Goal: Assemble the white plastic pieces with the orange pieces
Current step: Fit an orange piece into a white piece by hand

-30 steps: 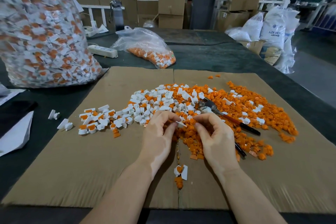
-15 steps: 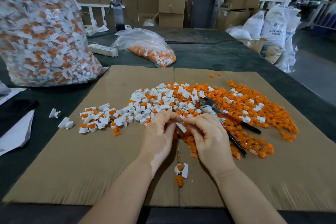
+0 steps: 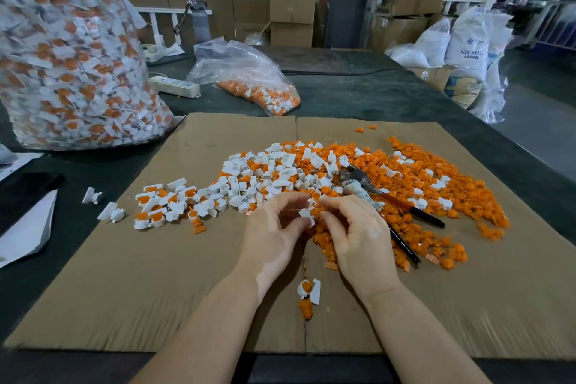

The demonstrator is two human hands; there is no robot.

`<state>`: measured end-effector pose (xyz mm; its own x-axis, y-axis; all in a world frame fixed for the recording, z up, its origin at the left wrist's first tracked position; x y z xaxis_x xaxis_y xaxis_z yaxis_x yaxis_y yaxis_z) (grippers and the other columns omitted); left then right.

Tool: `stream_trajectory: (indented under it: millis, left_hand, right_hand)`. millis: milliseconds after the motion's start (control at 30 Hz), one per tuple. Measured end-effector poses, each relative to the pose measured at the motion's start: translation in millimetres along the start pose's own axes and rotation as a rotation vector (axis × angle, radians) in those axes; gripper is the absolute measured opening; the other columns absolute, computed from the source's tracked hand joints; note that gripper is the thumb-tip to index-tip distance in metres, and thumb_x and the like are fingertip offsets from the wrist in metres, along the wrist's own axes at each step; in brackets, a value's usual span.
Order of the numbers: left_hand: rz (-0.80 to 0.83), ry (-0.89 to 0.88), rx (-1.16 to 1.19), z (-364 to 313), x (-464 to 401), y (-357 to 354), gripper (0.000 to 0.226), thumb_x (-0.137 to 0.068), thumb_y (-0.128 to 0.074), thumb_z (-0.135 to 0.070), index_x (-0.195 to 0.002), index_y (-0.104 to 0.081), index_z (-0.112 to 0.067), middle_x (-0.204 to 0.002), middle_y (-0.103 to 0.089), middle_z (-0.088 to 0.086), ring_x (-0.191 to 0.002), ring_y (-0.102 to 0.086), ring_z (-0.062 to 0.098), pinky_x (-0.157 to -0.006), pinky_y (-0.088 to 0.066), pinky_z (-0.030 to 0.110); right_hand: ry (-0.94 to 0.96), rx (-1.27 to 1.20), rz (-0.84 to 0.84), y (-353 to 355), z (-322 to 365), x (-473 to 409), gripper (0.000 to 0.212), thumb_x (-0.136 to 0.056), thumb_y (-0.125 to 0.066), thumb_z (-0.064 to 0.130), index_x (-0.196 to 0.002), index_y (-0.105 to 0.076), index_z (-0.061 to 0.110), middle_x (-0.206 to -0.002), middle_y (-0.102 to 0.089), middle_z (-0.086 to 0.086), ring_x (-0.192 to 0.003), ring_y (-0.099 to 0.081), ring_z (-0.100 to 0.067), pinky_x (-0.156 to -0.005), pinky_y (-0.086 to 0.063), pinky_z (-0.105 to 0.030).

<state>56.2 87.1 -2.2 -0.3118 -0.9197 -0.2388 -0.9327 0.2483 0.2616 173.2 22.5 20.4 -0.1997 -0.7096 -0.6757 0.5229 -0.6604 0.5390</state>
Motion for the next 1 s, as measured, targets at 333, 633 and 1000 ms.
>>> stream_trajectory:
  millis: [333,633,1000]
  left_hand:
    - [-0.068,0.020,0.014,1.9,0.0,3.4,0.013,-0.085,-0.066,-0.018,-0.084,-0.066,-0.031,-0.080,-0.067,-0.012,-0.076,-0.061,-0.001,-0.069,-0.047,0.010]
    - [-0.041,-0.055,-0.133,-1.8,2.7,-2.6,0.019,-0.090,-0.060,-0.022,-0.081,-0.056,-0.039,-0.078,-0.064,-0.014,-0.077,-0.060,-0.004,-0.066,-0.043,0.006]
    - [-0.005,-0.262,-0.334,-12.5,7.5,-6.5,0.007,-0.089,-0.061,-0.013,-0.093,-0.066,-0.015,-0.079,-0.060,-0.014,-0.071,-0.055,-0.005,-0.066,-0.039,0.002]
  right_hand:
    - [-0.065,0.065,0.010,-1.7,-4.0,0.1,0.007,-0.083,-0.069,0.014,-0.080,-0.067,0.008,-0.076,-0.064,0.000,-0.074,-0.059,-0.013,-0.066,-0.049,-0.024]
    - [-0.013,0.121,-0.004,-2.5,-0.4,1.3,0.017,-0.081,-0.070,0.010,-0.069,-0.060,0.006,-0.064,-0.057,-0.001,-0.060,-0.052,-0.017,-0.053,-0.047,-0.032]
    - [-0.047,0.056,0.033,-4.4,-3.7,4.5,0.021,-0.079,-0.070,0.004,-0.064,-0.055,0.006,-0.059,-0.052,-0.002,-0.056,-0.047,-0.016,-0.051,-0.036,-0.020]
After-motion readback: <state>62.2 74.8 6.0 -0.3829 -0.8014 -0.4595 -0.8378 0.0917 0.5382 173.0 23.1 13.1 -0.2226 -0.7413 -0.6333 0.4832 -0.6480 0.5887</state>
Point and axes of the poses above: each hand's wrist, its own x-axis away from the middle knuckle, its own y-axis out of the back of the hand, z = x × y, the point moved 6 cm from there along -x, towards the middle knuckle
